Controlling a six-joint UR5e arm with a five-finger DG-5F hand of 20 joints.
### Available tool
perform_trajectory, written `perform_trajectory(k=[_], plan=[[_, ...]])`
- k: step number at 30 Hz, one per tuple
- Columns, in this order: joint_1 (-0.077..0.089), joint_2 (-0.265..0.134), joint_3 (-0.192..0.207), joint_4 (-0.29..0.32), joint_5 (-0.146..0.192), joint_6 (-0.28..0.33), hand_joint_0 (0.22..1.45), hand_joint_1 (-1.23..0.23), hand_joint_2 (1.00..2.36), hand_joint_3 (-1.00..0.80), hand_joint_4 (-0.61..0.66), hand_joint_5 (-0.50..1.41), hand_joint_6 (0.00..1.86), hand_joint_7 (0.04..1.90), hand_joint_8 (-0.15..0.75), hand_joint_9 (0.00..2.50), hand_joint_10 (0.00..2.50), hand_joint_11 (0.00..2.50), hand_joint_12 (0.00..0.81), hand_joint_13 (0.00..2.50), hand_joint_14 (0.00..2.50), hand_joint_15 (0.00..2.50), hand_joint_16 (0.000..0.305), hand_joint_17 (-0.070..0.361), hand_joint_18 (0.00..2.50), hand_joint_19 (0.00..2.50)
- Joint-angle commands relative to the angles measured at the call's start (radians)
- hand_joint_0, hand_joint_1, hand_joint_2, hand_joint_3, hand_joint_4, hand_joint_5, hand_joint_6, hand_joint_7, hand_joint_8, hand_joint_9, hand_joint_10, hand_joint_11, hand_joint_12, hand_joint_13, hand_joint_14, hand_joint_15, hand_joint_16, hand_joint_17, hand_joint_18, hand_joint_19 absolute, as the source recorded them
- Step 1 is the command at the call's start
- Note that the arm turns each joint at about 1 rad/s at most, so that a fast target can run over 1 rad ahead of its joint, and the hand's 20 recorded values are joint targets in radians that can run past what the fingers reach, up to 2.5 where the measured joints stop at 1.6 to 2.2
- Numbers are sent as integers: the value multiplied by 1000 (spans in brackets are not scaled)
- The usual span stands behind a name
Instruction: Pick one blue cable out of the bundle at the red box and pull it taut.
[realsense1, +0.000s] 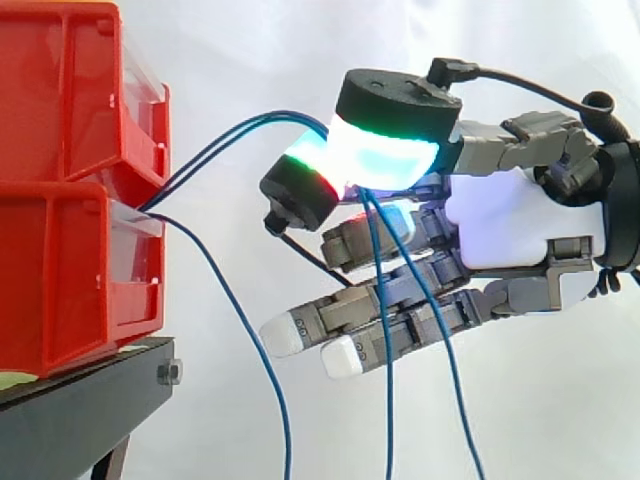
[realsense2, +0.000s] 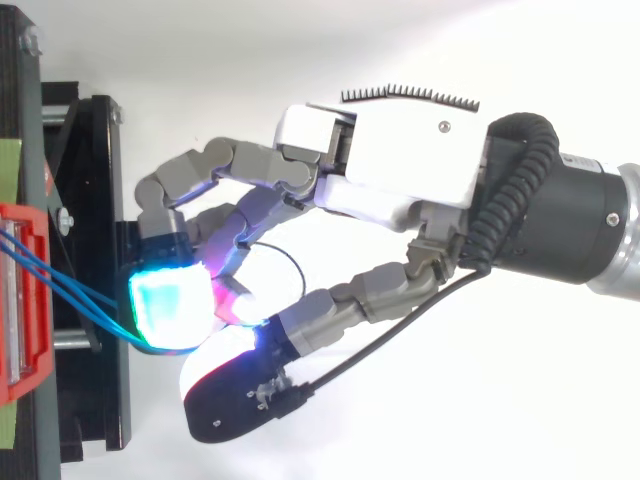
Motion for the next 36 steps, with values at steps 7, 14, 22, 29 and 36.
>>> perform_trajectory(k=[7,14,22,29,36], plan=[[0,-1,-1,0,0,0,575,-791,1014,-171,-35,-147,854,1321,285,942,275,1847,453,609,10,336,60,136,615,363],[0,0,-1,0,0,0,598,-824,1020,-169,-47,-156,849,1344,260,940,116,1974,433,582,10,325,56,126,567,360],[0,0,-1,0,0,1,727,-973,1020,-241,-94,-199,872,1291,241,778,179,1919,415,518,9,287,57,127,559,259],[0,0,1,0,0,0,762,-1016,1000,-500,-152,-239,853,1225,227,618,143,1850,398,421,7,217,57,128,516,158],[0,0,-1,-2,0,1,633,-1047,1000,-500,-85,-262,827,1146,240,567,99,1903,402,395,7,208,58,130,495,163]])
